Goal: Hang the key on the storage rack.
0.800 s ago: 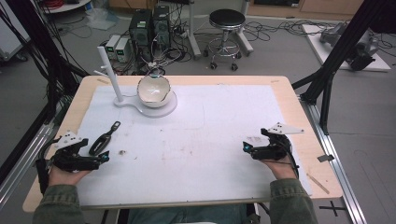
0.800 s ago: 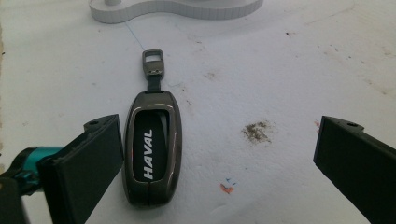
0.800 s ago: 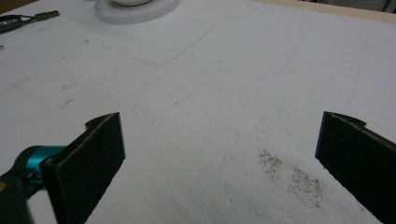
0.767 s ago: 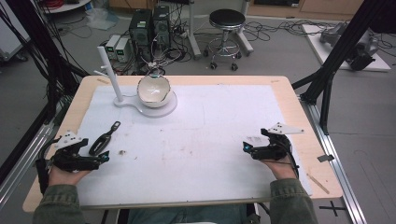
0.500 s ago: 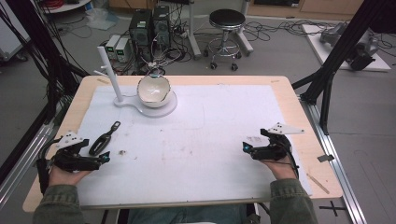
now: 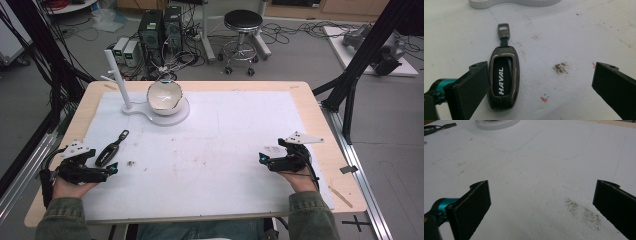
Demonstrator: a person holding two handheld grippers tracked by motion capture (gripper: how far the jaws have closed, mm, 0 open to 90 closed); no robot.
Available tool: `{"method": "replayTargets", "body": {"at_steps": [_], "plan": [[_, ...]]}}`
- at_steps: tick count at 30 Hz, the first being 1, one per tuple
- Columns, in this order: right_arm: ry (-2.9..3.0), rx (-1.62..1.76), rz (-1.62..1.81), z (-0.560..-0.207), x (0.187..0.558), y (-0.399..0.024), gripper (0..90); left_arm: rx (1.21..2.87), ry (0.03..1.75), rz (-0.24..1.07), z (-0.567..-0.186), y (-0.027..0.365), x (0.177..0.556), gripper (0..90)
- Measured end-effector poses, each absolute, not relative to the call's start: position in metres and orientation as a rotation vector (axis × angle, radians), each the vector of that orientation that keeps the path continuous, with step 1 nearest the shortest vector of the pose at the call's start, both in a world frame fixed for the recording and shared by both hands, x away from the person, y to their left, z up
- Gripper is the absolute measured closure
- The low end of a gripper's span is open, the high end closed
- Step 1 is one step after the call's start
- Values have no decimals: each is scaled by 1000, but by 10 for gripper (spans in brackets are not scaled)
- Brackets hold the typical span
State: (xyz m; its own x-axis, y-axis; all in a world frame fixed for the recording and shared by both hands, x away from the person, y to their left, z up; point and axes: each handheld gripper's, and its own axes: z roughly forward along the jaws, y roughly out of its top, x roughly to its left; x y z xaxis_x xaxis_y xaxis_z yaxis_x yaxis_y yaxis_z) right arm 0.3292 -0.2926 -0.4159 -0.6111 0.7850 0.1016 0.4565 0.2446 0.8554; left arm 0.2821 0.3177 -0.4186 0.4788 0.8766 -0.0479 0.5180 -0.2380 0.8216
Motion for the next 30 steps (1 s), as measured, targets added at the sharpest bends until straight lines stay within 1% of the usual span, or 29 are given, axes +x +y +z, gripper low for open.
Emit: {"method": "replayTargets", "body": {"at_steps": [8, 11, 18, 19, 21, 23, 25, 27, 30], "plan": [[2199, 1127, 1294, -419, 329, -288, 6, 1934, 1166, 550, -418, 313, 286, 20], [2188, 1142, 1294, -418, 330, -290, 5, 1928, 1163, 528, -413, 308, 292, 20], [2178, 1141, 1300, -417, 330, -290, 6, 1980, 1163, 539, -408, 300, 303, 20], [2174, 1148, 1305, -417, 330, -290, 6, 2011, 1168, 539, -407, 299, 308, 20], [2175, 1145, 1305, -417, 330, -289, 5, 2022, 1169, 539, -406, 299, 311, 20], [2184, 1143, 1298, -418, 331, -288, 5, 2045, 1194, 482, -405, 296, 319, 20], [2200, 1150, 1296, -419, 332, -288, 5, 2056, 1201, 469, -405, 295, 322, 20], [2209, 1161, 1286, -419, 332, -288, 6, 2123, 1213, 466, -406, 292, 331, 20], [2201, 1161, 1288, -419, 332, -288, 6, 2142, 1213, 466, -405, 291, 338, 20]]}}
